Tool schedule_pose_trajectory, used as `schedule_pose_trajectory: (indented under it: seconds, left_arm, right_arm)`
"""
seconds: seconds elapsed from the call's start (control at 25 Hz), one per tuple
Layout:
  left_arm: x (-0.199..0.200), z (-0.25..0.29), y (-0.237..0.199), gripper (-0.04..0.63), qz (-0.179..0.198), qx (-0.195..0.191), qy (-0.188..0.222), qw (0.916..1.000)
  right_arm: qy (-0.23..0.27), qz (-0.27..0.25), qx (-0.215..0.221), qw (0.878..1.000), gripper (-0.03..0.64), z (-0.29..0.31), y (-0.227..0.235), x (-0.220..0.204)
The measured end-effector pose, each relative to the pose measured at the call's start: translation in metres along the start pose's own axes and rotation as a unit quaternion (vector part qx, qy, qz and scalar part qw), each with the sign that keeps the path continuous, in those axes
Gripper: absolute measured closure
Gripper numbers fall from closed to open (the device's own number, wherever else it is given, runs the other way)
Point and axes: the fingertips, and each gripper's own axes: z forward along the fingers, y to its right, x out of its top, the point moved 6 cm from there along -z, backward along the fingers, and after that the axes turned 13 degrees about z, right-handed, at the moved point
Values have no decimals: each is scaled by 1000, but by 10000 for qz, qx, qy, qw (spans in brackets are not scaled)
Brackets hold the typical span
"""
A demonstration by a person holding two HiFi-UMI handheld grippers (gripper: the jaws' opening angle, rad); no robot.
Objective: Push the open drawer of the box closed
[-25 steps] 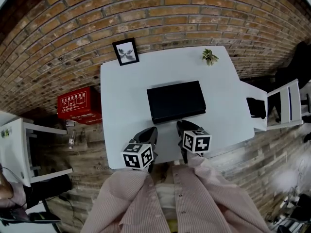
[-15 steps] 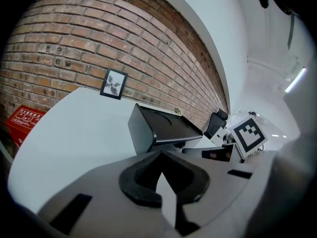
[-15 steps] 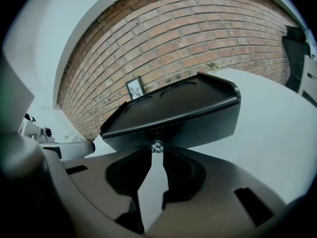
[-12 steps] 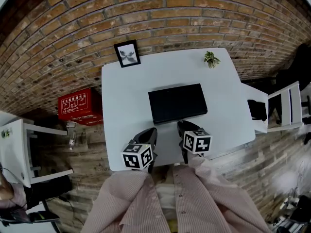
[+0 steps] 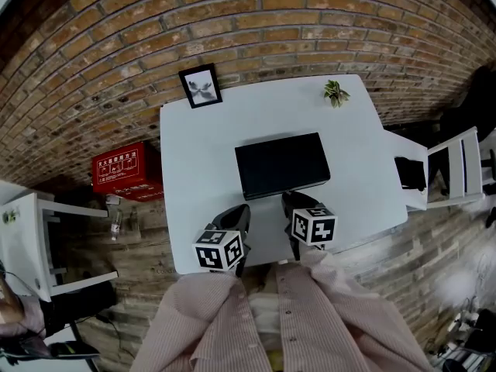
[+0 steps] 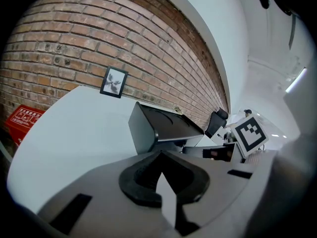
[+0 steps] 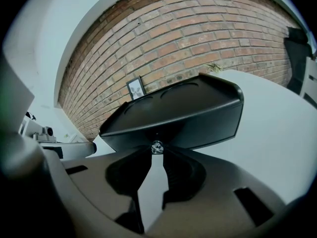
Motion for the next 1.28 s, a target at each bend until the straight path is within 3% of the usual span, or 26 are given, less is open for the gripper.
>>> schedule_pose_trajectory:
  seconds: [0.36,0.68,0.76,0.88,1.28]
  left_arm:
    - [-5,-3,1,600,-2,44,-32,10000]
    - [-6,-7,6,600,70,56,39,10000]
    - [-3,-10,7,600,135,53,151,9998]
    - [4,-17,9,600,365,119,400,9985]
    - [34,-44,14,600,947,413,1174,9877]
  right_arm:
    - [288,-833,-7,9961,540,-3,-4,-1]
    - [1034,-1200,44,9874,540,-24,-4,1]
    - [1138,-1262,119,9854,540,-30,-6,1]
    - [1279,-1315,222,9828,605,-40,-8,2]
    - [1658,-1263,550,9765,613,-70,-14,11]
